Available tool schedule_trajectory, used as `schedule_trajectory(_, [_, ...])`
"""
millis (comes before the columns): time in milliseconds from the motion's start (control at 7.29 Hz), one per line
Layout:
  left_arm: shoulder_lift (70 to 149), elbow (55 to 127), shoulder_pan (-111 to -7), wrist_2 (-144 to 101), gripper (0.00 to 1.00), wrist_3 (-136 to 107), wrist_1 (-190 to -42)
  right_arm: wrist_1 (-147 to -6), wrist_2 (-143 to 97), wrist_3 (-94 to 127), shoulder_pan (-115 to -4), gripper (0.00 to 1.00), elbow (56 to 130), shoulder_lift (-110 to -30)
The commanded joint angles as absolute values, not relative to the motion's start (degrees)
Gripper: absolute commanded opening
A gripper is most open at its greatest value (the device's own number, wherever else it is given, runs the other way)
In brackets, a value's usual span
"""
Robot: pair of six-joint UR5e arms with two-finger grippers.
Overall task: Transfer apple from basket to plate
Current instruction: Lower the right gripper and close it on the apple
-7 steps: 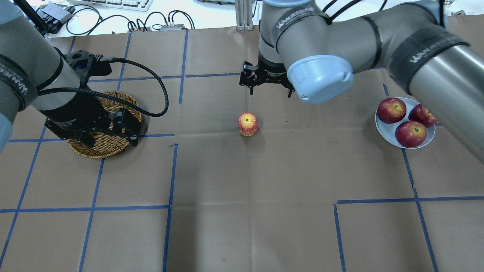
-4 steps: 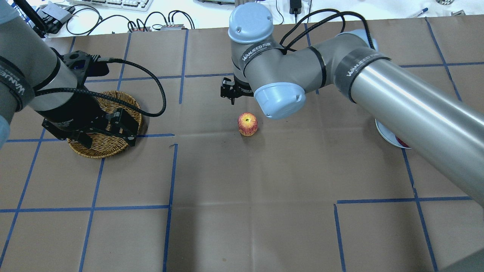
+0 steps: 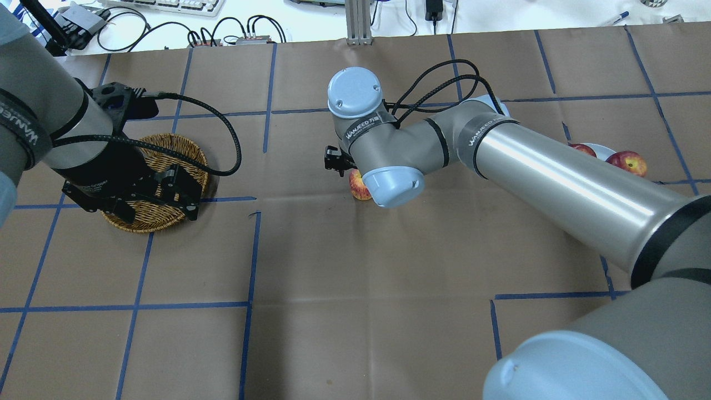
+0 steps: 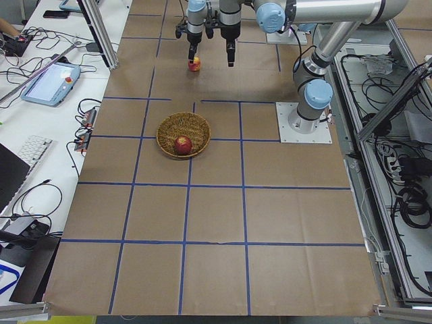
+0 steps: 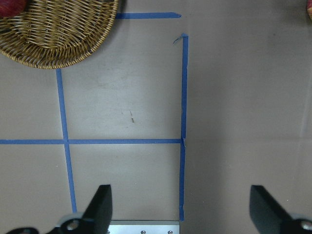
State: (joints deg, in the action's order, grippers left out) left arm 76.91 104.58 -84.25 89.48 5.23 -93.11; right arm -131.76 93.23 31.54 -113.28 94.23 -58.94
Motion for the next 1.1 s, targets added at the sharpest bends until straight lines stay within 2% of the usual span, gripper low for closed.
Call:
schedule_trajectory(0, [77.0, 104.6, -84.2, 89.5, 0.99, 5.1, -93.1, -134.6, 93.1, 31.9, -113.4, 1.00, 95.8, -57.0])
schedule_trajectory(411, [77.2, 104.6, -84.3, 89.5, 0.99, 5.3, -93.1, -136.0, 93.3, 31.9, -113.4, 0.65, 95.9, -56.5])
schedule_trajectory(685, [77.0, 104.6, -84.3, 89.4, 0.99, 5.4, -93.2, -135.8, 93.5, 31.8, -113.1, 0.61, 95.3, -57.6])
schedule_trajectory(960, [76.9, 104.6, -84.2, 89.4, 0.99, 5.3, -93.2, -131.7, 93.3, 30.7, -111.6, 0.61, 95.5, -63.3])
